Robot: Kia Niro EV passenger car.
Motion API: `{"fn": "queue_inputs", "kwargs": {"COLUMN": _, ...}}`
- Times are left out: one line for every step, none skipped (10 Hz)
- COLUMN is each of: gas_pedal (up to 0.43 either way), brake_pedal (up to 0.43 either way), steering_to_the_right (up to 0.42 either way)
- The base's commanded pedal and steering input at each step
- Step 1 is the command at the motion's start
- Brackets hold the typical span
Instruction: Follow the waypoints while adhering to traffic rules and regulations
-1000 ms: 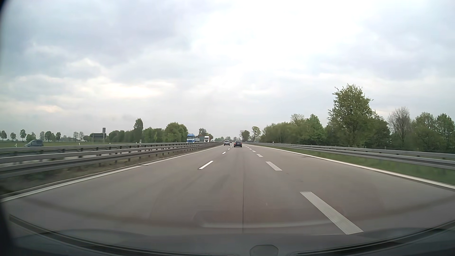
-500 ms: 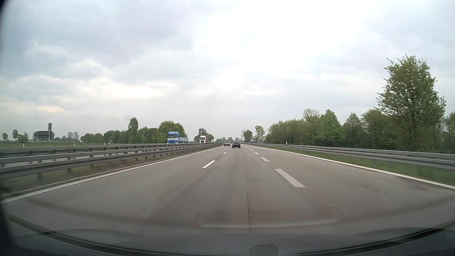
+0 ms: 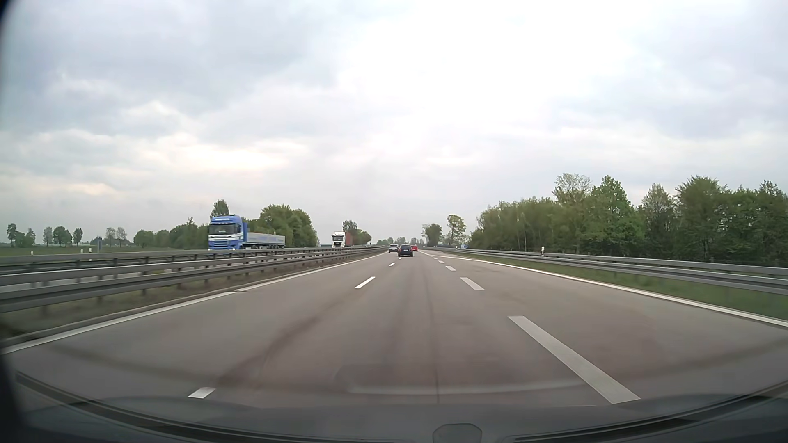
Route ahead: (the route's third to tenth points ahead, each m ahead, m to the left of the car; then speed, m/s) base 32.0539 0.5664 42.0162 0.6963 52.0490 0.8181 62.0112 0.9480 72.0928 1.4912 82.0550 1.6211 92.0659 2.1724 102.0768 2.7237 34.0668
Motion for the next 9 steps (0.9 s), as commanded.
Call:
{"fn": "queue_inputs", "kwargs": {"gas_pedal": 0.287, "brake_pedal": 0.000, "steering_to_the_right": -0.004}}
{"fn": "queue_inputs", "kwargs": {"gas_pedal": 0.287, "brake_pedal": 0.000, "steering_to_the_right": -0.004}}
{"fn": "queue_inputs", "kwargs": {"gas_pedal": 0.287, "brake_pedal": 0.000, "steering_to_the_right": -0.003}}
{"fn": "queue_inputs", "kwargs": {"gas_pedal": 0.287, "brake_pedal": 0.000, "steering_to_the_right": -0.003}}
{"fn": "queue_inputs", "kwargs": {"gas_pedal": 0.287, "brake_pedal": 0.000, "steering_to_the_right": -0.003}}
{"fn": "queue_inputs", "kwargs": {"gas_pedal": 0.287, "brake_pedal": 0.000, "steering_to_the_right": -0.003}}
{"fn": "queue_inputs", "kwargs": {"gas_pedal": 0.287, "brake_pedal": 0.000, "steering_to_the_right": -0.003}}
{"fn": "queue_inputs", "kwargs": {"gas_pedal": 0.287, "brake_pedal": 0.000, "steering_to_the_right": -0.003}}
{"fn": "queue_inputs", "kwargs": {"gas_pedal": 0.280, "brake_pedal": 0.000, "steering_to_the_right": -0.003}}
